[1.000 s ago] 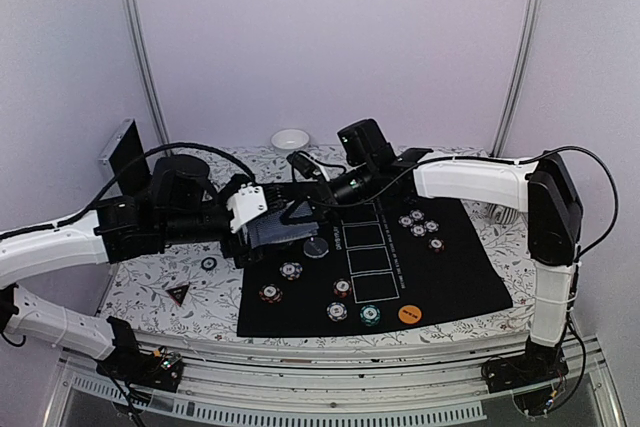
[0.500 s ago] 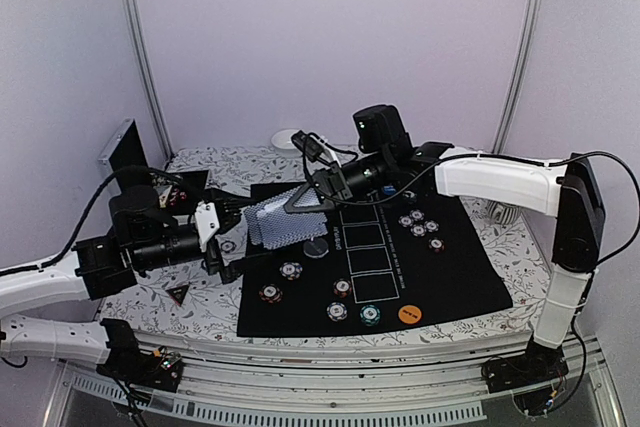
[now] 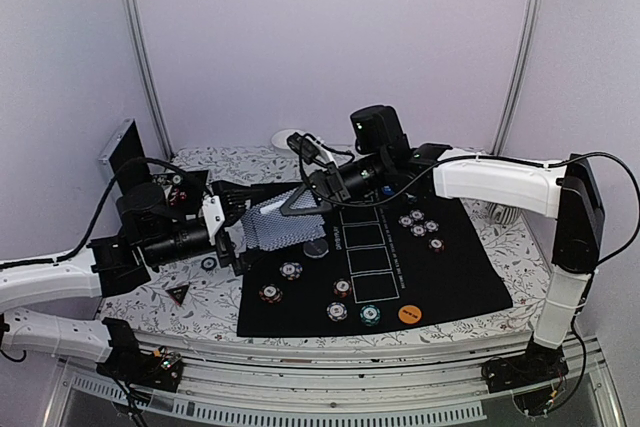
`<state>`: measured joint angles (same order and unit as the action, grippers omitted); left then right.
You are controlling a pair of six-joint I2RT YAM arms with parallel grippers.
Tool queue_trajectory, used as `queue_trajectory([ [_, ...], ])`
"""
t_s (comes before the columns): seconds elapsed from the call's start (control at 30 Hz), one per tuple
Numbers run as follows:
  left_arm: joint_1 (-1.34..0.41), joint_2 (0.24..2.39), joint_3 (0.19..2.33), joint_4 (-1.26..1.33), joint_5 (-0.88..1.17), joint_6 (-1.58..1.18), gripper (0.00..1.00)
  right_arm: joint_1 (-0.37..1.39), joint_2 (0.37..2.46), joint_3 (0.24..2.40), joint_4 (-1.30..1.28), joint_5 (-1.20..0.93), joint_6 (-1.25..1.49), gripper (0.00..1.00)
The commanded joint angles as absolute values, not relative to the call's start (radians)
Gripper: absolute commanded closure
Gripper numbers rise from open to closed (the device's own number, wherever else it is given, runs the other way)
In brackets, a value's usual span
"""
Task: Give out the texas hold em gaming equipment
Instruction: Adjust the poker card.
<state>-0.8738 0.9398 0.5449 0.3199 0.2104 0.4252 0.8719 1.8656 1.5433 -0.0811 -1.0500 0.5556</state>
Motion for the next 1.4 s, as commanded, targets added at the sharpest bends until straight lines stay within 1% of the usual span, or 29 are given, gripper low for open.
queue_trajectory([
  [0.0,-0.852,0.939,0.533,0.383,0.247,0.417,0.02,0.882,1.852,1.567,-0.049,-1.068,0.574,0.98],
  [0.1,-0.850,0.943,0.528,0.392,0.264,0.415,0.11,0.882,1.853,1.568,-0.048,-1.069,0.585,0.98],
  [0.17,-0.848,0.950,0.531,0.389,0.276,0.407,0.19,0.882,1.856,1.568,-0.046,-1.069,0.592,0.98],
  [0.2,-0.847,0.952,0.532,0.384,0.281,0.402,0.20,0.882,1.856,1.568,-0.045,-1.070,0.596,0.98],
  [0.23,-0.848,0.956,0.532,0.380,0.280,0.396,0.19,0.882,1.855,1.568,-0.044,-1.071,0.598,0.98],
  [0.3,-0.848,0.955,0.527,0.380,0.272,0.389,0.13,0.882,1.852,1.568,-0.041,-1.069,0.606,0.98],
  [0.4,-0.847,0.951,0.520,0.386,0.273,0.380,0.10,0.882,1.846,1.563,-0.034,-1.068,0.615,0.98],
  [0.47,-0.848,0.956,0.521,0.386,0.277,0.370,0.03,0.883,1.844,1.559,-0.034,-1.061,0.619,0.98],
  [0.5,-0.848,0.957,0.524,0.384,0.286,0.366,0.02,0.882,1.841,1.557,-0.035,-1.049,0.620,0.98],
  [0.6,-0.848,0.965,0.545,0.358,0.335,0.359,0.02,0.883,1.840,1.558,-0.036,-1.002,0.628,0.98],
  [0.7,-0.848,0.977,0.584,0.335,0.335,0.292,0.02,0.883,1.843,1.559,-0.040,-0.961,0.635,0.98],
  [0.83,-0.849,0.946,0.580,0.382,0.425,0.216,0.02,0.883,1.850,1.559,-0.045,-0.932,0.632,0.98],
  [0.97,-0.847,0.929,0.561,0.389,0.377,0.219,0.02,0.885,1.854,1.565,-0.045,-0.928,0.633,0.98],
  [1.1,-0.845,0.995,0.609,0.307,0.305,0.264,0.02,0.896,1.865,1.587,-0.045,-0.951,0.630,0.98],
  [1.3,-0.844,1.033,0.632,0.279,0.301,0.282,0.02,0.906,1.861,1.589,-0.040,-0.968,0.626,0.98],
  [1.37,-0.844,1.019,0.622,0.287,0.302,0.298,0.07,0.906,1.855,1.581,-0.034,-0.972,0.629,0.98],
])
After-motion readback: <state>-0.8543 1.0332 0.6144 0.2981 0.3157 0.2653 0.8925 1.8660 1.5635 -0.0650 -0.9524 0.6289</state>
